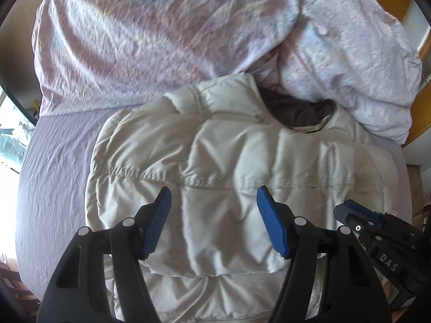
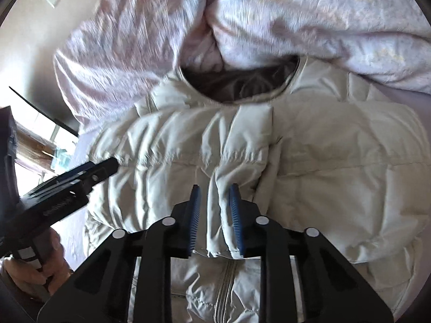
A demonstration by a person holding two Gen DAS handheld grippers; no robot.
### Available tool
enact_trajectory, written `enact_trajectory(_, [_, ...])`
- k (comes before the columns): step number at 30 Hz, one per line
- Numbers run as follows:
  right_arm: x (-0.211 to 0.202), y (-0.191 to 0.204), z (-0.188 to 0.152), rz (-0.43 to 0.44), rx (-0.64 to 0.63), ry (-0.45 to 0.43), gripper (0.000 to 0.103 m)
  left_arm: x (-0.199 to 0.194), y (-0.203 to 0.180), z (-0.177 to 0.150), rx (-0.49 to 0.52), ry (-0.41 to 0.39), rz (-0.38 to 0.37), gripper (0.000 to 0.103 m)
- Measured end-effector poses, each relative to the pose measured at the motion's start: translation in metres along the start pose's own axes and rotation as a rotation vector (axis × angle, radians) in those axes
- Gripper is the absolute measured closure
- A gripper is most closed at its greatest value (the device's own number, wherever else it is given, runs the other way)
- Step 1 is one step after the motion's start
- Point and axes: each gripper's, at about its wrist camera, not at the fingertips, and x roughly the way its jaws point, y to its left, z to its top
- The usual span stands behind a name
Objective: Fold large clothes
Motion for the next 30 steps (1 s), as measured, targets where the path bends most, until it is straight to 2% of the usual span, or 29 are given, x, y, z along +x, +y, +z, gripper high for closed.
enact_trajectory(4, [0.014,-0.011,-0.003,-0.035,0.035,0.041,0.086,0.011,0.010,-0.001,-0.012,0.028,0.017,0.037])
enact_trajectory(14, [0.030,-0.022,-0.004,-0.067,0.070,0.088,0.087,0.029,0.016,-0.001,-0.011,0.062,0.041,0.037])
enact_trajectory(30, [0.041,-0.039,-0.004,-0.027,0.112,0.106,0.087,0.054,0.019,-0.018,0.027,0.083,0.095,0.035])
